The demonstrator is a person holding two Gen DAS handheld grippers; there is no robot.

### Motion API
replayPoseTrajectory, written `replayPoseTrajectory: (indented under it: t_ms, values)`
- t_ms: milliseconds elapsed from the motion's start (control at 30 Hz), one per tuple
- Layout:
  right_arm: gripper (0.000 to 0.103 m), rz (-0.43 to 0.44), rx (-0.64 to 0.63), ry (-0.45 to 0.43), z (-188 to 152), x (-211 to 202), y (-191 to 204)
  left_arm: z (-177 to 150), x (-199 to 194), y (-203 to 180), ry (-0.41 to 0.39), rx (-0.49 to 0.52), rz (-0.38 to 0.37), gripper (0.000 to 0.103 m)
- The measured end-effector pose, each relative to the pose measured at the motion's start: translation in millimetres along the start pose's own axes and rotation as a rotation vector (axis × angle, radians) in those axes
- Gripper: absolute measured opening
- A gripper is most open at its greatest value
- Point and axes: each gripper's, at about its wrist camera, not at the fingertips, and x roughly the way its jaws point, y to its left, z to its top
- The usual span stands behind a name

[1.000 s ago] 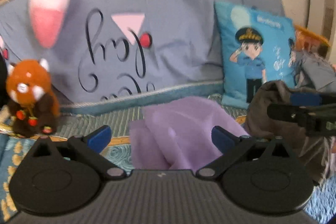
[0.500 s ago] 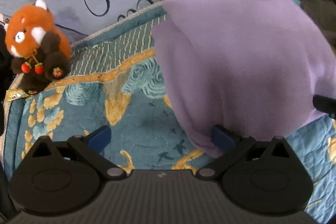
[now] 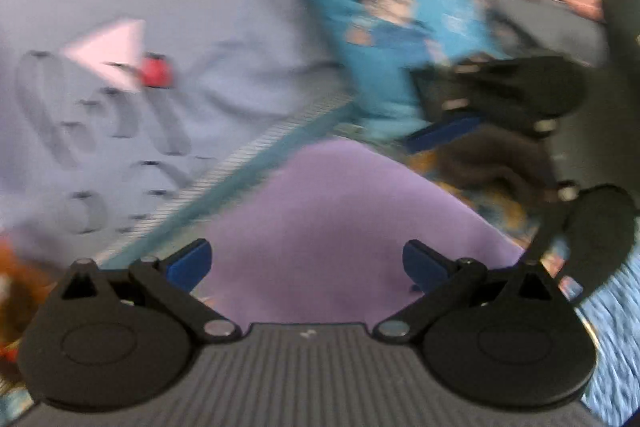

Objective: Fold clothes

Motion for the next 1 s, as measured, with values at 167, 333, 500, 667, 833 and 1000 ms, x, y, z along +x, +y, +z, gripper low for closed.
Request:
replayPoseTrajectory:
  t_ms: [167,333,500,667,833,1000]
  values:
    - [0.103,0.147,0.121,0.126,-31,36,-6,-22,56,3,0.164,0.127,-0.127,0.103]
    - [0.103,0.166,0.12,0.151,-22,38,-8,-30,59,-1,0.124,0.176,-0.147,0.103]
    - [0.102,0.184,0.083,0.164,4,23,-28,-8,51,-14,0.216,0.259,-0.056,0.103]
    - [0.103,0.194,0.004,0.12,17,25,-44,6,40,-29,0.153,0.466,-0.005,0.103]
    - [0.103,0.255,0.064,0.149,13,52,-58,11,68,-14,0.233,0.426,-0.064,0.103]
    - [0.103,0.302,0.129,0.174,-1,67,-60,6,82,-3,0.264,0.372,-0.107,0.103]
